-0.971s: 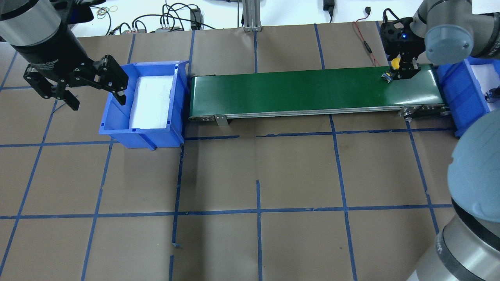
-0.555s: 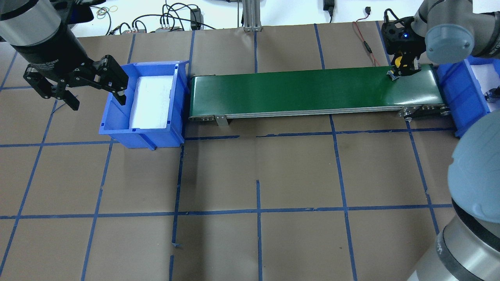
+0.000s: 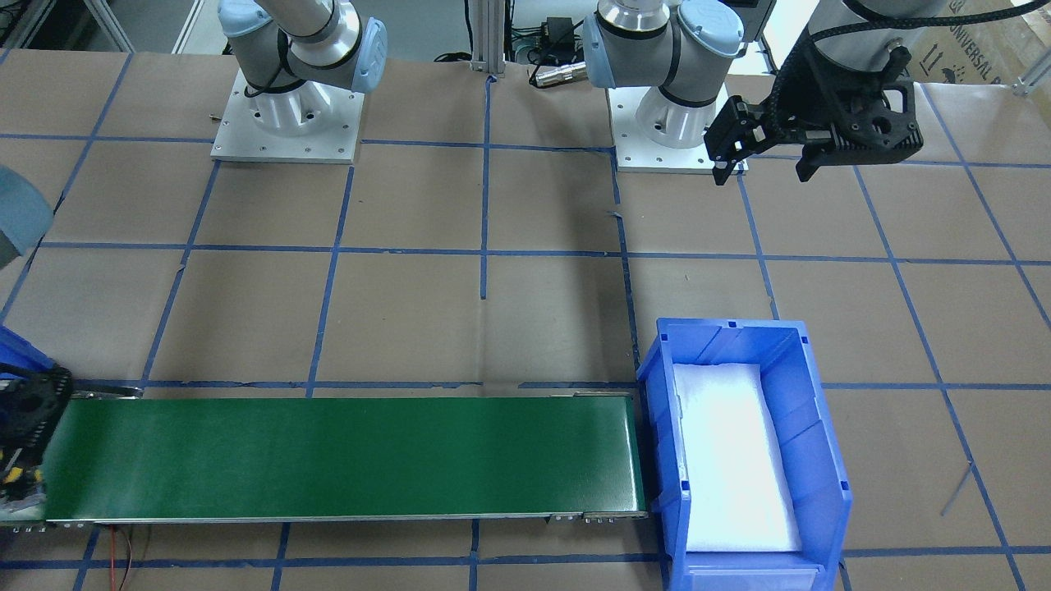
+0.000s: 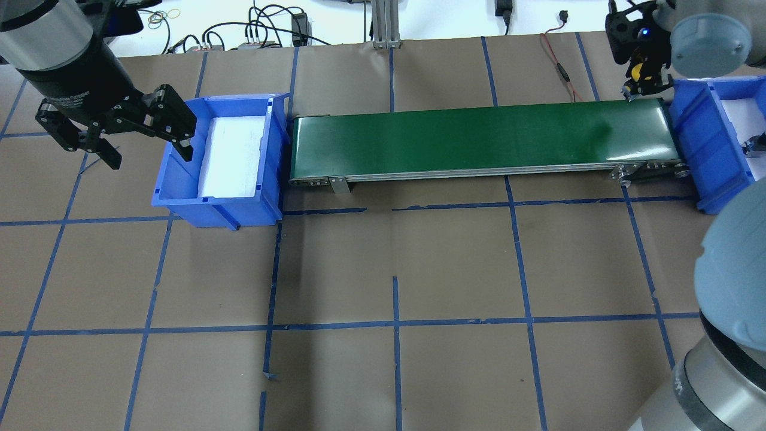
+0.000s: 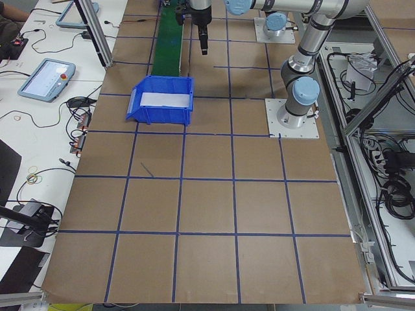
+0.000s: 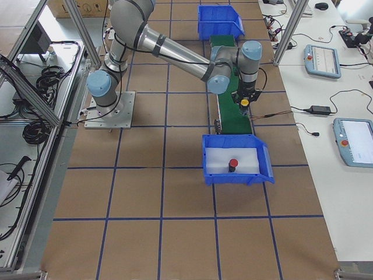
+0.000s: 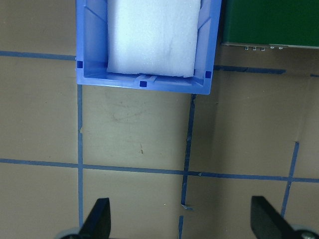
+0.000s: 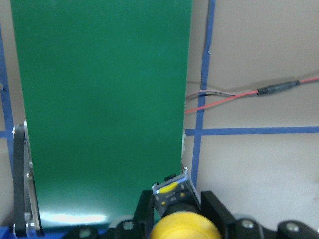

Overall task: Transport two buttons from left to right
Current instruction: 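Lift the yellow button and carry it into the far blue bin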

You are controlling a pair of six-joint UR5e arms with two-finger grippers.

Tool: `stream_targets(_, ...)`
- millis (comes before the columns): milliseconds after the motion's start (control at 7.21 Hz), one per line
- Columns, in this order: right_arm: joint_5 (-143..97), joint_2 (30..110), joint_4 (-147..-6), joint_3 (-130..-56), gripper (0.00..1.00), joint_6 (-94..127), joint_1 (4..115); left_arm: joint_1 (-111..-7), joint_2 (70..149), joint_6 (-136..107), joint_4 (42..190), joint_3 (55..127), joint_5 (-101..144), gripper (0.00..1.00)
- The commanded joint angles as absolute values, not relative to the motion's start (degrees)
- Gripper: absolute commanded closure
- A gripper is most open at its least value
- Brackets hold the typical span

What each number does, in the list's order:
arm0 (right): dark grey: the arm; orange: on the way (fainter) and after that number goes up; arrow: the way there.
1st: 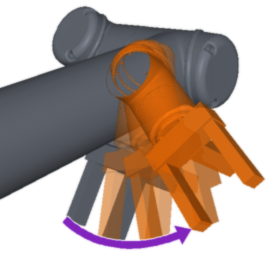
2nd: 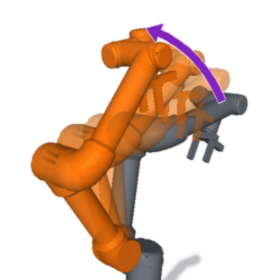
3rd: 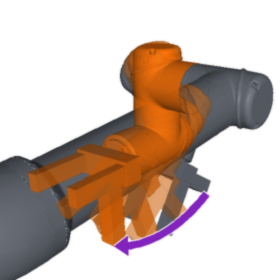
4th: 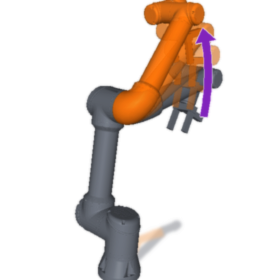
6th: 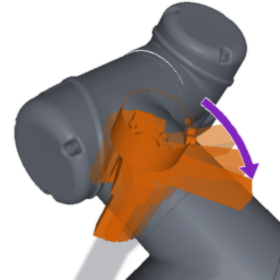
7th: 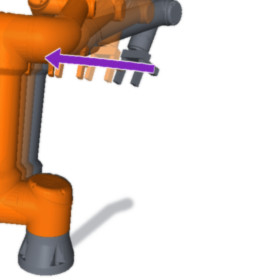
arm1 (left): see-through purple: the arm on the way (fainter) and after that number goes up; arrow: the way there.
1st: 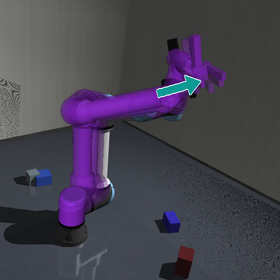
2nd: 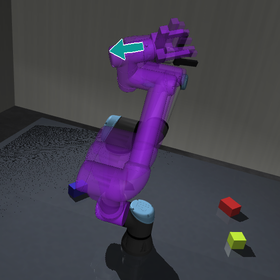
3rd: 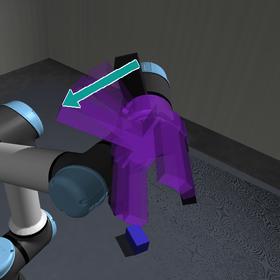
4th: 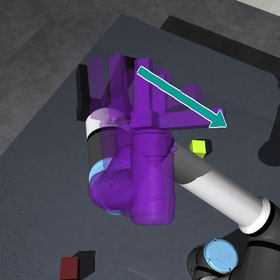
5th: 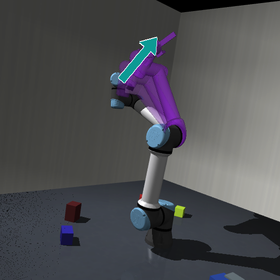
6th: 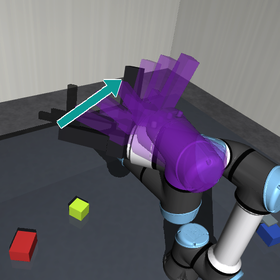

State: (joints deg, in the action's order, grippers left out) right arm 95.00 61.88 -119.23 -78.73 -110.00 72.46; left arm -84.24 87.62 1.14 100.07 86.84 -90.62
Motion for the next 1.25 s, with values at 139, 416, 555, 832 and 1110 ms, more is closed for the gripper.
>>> stream_targets(139,90.2,63.5,-117.8,-76.4,0.92,-116.2,58.7,-84.3,87.6,1.1,100.1,86.8,-90.6,0.00)
stream_targets(416,86.8,60.6,-116.4,-77.1,0.92,-119.4,53.4,-84.2,87.6,1.1,100.1,86.8,-90.6,0.00)
stream_targets(555,86.7,58.6,-116.3,-77.3,0.92,-119.4,52.0,-84.3,87.6,1.1,100.1,86.8,-90.6,0.00)
stream_targets(832,83.2,57.7,-115.7,-79.7,0.92,-118.1,51.3,-84.3,87.6,1.1,100.1,86.8,-90.6,0.00)
stream_targets(1110,83.0,56.8,-115.8,-80.5,0.92,-114.1,51.3,-84.3,87.6,1.1,100.0,86.8,-90.6,0.00)
